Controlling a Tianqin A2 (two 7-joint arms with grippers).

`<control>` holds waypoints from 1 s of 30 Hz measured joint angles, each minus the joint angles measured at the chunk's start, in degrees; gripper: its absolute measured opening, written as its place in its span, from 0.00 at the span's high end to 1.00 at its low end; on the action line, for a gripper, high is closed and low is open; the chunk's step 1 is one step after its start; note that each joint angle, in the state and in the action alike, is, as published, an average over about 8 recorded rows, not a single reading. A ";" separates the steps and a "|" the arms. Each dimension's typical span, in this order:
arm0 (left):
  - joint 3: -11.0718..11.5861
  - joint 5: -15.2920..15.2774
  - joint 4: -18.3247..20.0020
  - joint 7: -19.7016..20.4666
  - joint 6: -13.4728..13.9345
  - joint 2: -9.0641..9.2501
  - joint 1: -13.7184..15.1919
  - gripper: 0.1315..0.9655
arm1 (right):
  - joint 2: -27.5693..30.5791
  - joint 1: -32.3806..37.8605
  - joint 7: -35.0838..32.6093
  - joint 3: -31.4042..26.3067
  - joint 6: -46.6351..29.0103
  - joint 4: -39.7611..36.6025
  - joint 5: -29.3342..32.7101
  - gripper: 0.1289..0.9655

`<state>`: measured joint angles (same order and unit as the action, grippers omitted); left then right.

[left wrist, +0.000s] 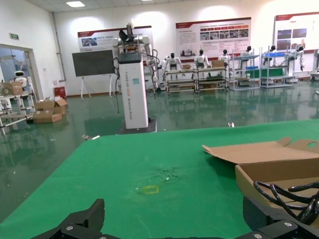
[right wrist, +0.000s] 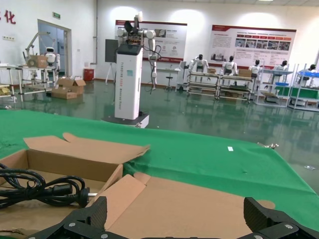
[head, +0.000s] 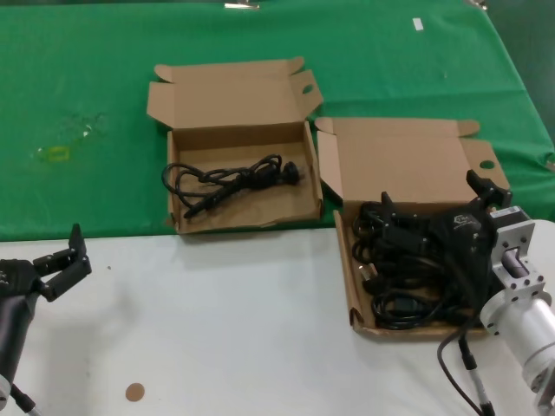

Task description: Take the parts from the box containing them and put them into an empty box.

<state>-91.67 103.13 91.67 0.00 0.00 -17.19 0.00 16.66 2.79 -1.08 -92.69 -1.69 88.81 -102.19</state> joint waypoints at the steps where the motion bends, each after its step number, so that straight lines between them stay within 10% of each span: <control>1: 0.00 0.00 0.00 0.00 0.00 0.00 0.00 0.00 | 0.00 0.00 0.00 0.00 0.00 0.00 0.00 0.00; 30: 0.00 0.00 0.00 0.00 0.00 0.00 0.00 0.00 | 0.00 0.00 0.00 0.00 0.00 0.00 0.00 0.00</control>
<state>-91.67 103.13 91.67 0.00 0.00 -17.19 0.00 16.66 2.79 -1.08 -92.69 -1.69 88.81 -102.19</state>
